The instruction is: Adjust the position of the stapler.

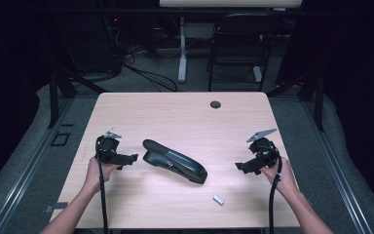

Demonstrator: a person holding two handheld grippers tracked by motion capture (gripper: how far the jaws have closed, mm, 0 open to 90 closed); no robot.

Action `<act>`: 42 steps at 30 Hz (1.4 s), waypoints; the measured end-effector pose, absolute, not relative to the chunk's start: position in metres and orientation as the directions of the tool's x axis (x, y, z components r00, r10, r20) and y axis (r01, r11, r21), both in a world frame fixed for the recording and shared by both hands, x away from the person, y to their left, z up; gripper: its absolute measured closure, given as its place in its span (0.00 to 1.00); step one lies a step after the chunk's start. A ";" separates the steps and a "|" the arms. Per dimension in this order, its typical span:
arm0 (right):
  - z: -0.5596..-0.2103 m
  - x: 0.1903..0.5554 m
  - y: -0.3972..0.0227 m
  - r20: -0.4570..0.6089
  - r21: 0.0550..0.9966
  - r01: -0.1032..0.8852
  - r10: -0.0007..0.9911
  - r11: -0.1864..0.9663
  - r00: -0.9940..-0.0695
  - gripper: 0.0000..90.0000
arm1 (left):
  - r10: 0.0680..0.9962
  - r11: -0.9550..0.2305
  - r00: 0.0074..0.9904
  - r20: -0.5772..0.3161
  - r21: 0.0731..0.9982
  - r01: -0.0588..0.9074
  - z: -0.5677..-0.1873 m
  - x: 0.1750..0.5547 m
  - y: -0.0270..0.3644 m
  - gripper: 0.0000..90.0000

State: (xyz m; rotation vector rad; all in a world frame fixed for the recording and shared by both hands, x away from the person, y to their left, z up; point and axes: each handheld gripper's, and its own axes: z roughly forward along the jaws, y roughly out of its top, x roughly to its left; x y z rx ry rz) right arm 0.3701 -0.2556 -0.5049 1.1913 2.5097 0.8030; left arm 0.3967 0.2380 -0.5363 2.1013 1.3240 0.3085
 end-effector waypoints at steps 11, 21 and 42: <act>-0.502 0.371 -0.221 0.030 0.580 0.584 0.702 0.568 -0.712 0.00 | 0.865 -0.298 0.484 -0.133 0.640 0.709 -0.532 0.394 0.235 0.00; -0.501 0.370 -0.198 0.057 0.579 0.552 0.646 0.600 -0.761 0.02 | 0.851 -0.299 0.502 -0.153 0.644 0.704 -0.531 0.393 0.227 0.00; -0.510 0.369 -0.149 0.110 0.570 0.483 0.520 0.665 -0.847 0.25 | 0.828 -0.337 0.536 -0.166 0.616 0.712 -0.531 0.392 0.220 0.00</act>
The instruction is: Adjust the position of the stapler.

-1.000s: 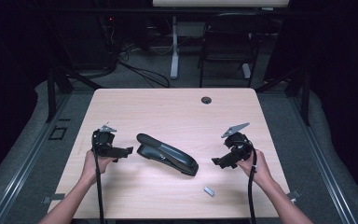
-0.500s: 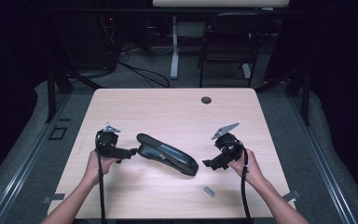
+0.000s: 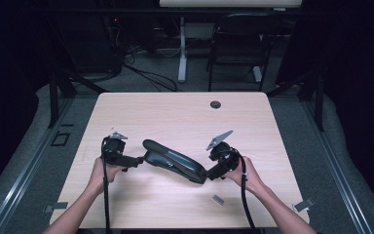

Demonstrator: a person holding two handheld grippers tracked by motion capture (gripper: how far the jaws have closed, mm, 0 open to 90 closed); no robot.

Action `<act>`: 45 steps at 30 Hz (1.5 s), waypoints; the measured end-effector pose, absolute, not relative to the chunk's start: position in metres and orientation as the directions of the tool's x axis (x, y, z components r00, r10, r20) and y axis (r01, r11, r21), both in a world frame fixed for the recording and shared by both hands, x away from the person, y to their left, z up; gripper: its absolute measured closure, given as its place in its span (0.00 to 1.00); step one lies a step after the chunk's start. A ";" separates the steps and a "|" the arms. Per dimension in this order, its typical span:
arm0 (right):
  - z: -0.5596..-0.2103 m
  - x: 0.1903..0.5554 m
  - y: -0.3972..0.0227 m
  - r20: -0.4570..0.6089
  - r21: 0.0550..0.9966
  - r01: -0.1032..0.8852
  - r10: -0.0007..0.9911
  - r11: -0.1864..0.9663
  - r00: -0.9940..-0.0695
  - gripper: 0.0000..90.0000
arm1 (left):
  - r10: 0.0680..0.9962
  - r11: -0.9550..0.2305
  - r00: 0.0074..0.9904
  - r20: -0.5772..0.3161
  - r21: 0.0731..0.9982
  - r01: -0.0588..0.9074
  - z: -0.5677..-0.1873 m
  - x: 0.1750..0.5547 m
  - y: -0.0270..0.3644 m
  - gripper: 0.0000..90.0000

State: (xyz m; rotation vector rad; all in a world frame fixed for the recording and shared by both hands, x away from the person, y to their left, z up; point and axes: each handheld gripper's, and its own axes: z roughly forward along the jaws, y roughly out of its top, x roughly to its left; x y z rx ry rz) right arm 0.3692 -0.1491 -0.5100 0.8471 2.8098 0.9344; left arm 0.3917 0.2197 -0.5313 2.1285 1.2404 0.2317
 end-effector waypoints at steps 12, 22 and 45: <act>-0.518 0.370 -0.130 0.085 0.529 0.458 0.492 0.714 -0.866 0.46 | 0.823 -0.339 0.541 -0.171 0.617 0.710 -0.531 0.391 0.218 0.00; -0.522 0.367 -0.126 0.062 0.524 0.443 0.486 0.727 -0.872 0.51 | 0.815 -0.361 0.556 -0.166 0.605 0.710 -0.530 0.389 0.211 0.00; -0.531 0.354 -0.111 0.074 0.475 0.457 0.483 0.752 -0.872 0.51 | 0.820 -0.362 0.551 -0.154 0.606 0.709 -0.518 0.375 0.184 0.32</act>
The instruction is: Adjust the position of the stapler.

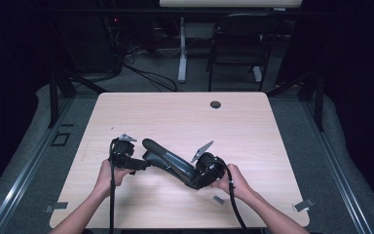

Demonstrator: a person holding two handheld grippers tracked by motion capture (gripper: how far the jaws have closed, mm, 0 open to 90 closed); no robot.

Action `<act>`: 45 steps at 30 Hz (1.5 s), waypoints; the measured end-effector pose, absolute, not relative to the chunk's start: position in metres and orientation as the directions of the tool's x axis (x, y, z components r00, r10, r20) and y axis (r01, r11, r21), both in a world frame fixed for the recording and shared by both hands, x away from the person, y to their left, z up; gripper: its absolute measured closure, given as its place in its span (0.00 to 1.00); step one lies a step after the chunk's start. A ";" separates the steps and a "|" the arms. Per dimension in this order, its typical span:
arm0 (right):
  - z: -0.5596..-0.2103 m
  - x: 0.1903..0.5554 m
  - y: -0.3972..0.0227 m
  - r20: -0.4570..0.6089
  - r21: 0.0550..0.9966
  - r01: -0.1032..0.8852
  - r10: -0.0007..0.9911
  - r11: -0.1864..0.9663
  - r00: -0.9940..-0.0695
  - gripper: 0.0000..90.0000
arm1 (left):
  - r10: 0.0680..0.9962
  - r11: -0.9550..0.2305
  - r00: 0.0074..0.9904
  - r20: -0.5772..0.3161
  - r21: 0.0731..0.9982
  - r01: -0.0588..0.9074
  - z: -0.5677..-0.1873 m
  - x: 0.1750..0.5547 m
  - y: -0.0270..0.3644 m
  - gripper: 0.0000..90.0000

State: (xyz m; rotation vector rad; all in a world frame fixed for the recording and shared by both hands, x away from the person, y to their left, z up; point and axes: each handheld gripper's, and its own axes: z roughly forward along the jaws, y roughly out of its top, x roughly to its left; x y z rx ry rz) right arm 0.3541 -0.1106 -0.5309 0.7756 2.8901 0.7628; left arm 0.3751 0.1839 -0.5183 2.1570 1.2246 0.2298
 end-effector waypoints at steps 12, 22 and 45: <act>-0.532 0.352 -0.108 0.082 0.482 0.457 0.481 0.748 -0.873 0.50 | 0.819 -0.357 0.557 -0.139 0.637 0.683 -0.525 0.383 0.168 0.97; -0.532 0.350 -0.104 0.087 0.478 0.459 0.480 0.749 -0.873 0.50 | 0.817 -0.372 0.562 -0.128 0.628 0.684 -0.527 0.387 0.163 1.00; -0.531 0.331 -0.082 0.137 0.515 0.409 0.399 0.754 -0.907 0.59 | 0.820 -0.361 0.554 -0.142 0.621 0.695 -0.530 0.401 0.152 1.00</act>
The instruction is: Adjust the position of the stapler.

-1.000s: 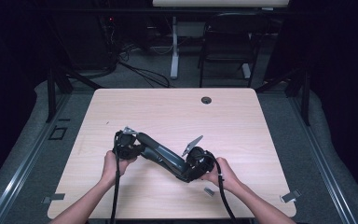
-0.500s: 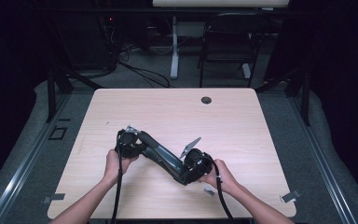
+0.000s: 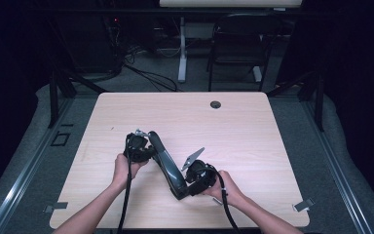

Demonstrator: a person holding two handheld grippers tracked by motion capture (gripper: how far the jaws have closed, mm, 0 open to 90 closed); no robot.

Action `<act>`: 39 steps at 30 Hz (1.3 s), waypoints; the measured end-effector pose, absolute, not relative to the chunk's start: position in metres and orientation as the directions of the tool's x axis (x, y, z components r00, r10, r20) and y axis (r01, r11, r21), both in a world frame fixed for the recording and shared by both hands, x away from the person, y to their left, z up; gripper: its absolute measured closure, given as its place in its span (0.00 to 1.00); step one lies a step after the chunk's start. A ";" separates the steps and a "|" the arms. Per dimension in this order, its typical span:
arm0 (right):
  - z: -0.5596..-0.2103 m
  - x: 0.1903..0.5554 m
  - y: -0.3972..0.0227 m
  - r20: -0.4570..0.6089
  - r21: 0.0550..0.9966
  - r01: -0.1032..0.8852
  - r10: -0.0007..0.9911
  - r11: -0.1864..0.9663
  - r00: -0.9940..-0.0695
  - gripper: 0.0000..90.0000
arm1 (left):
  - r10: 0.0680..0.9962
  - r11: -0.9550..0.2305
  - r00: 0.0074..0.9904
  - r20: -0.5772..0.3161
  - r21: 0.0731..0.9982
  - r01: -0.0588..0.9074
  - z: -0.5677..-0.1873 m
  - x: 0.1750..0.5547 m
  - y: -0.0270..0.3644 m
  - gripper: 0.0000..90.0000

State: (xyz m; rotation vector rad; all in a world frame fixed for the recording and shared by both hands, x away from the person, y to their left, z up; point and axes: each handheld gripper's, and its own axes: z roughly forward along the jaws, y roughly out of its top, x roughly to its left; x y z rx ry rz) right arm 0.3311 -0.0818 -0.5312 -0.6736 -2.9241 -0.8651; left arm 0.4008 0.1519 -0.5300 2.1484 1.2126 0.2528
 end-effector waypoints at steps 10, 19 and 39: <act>-0.539 0.326 -0.066 0.163 0.521 0.382 0.351 0.763 -0.922 0.60 | 0.805 -0.366 0.571 -0.163 0.621 0.693 -0.530 0.404 0.142 1.00; -0.529 0.334 -0.073 0.174 0.549 0.387 0.352 0.741 -0.920 0.55 | 0.856 -0.299 0.491 -0.162 0.618 0.727 -0.521 0.404 0.152 0.61; -0.497 0.370 -0.156 0.125 0.578 0.564 0.619 0.590 -0.775 0.21 | 0.863 -0.234 0.463 -0.202 0.653 0.720 -0.505 0.387 0.127 0.15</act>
